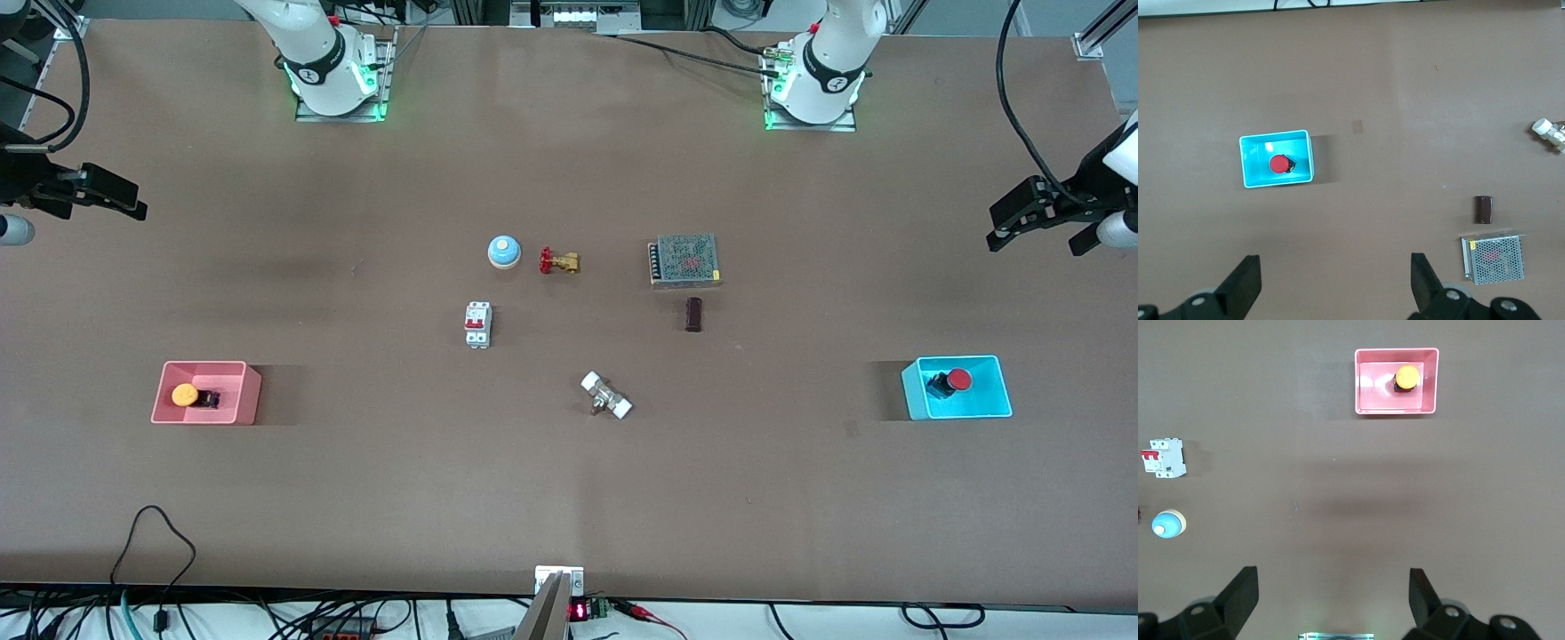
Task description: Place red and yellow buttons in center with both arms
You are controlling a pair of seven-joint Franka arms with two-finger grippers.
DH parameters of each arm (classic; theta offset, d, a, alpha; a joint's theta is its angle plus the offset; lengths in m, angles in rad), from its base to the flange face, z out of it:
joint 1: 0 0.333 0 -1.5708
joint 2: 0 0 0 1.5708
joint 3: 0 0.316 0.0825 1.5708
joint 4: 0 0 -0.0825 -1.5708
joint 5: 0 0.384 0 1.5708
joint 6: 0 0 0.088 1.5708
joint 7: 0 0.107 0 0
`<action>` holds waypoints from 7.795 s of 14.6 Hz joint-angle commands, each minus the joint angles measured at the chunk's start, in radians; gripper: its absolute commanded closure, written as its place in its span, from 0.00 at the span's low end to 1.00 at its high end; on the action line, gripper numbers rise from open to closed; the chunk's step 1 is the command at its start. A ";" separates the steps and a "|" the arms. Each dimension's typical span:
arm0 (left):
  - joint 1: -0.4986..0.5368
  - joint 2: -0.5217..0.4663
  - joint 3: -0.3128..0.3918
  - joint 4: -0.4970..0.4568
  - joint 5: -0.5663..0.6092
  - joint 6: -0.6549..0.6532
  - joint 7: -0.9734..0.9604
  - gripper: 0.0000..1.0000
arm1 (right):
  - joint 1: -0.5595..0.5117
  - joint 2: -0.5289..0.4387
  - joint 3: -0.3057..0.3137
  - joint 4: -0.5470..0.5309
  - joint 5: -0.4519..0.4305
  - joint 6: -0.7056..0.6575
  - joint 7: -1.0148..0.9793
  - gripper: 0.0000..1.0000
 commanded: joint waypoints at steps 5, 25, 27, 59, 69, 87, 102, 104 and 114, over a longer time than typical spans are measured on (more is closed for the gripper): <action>0.007 -0.014 -0.005 -0.001 -0.017 -0.047 0.007 0.00 | 0.002 -0.013 0.004 -0.021 -0.006 -0.006 0.018 0.00; 0.198 0.434 0.003 -0.013 0.052 0.333 0.121 0.00 | -0.083 0.611 -0.007 0.091 -0.067 0.624 -0.140 0.00; 0.198 0.489 0.003 -0.014 0.090 0.375 0.121 0.00 | -0.083 0.636 -0.008 0.091 -0.069 0.626 -0.161 0.00; 0.158 0.491 -0.016 0.011 0.152 0.325 0.083 0.76 | -0.099 0.688 -0.007 0.092 -0.066 0.700 -0.167 0.77; 0.020 0.486 -0.171 -0.001 0.146 0.289 -0.354 0.75 | -0.038 0.509 0.004 0.120 -0.049 0.471 -0.154 0.80; -0.192 0.670 -0.169 -0.044 0.150 0.519 -0.655 0.71 | 0.400 0.630 0.004 0.118 0.042 0.538 0.368 0.80; -0.049 0.435 -0.163 -0.027 0.152 0.374 -0.485 0.11 | 0.427 0.716 0.004 0.109 0.069 0.652 0.379 0.00; -0.020 0.387 -0.163 -0.027 0.152 0.315 -0.419 0.11 | 0.427 0.710 0.004 0.112 0.075 0.650 0.379 0.00; 0.098 0.186 -0.169 -0.025 0.132 0.191 -0.221 0.00 | 0.395 0.477 -0.038 0.117 0.069 0.499 0.354 0.00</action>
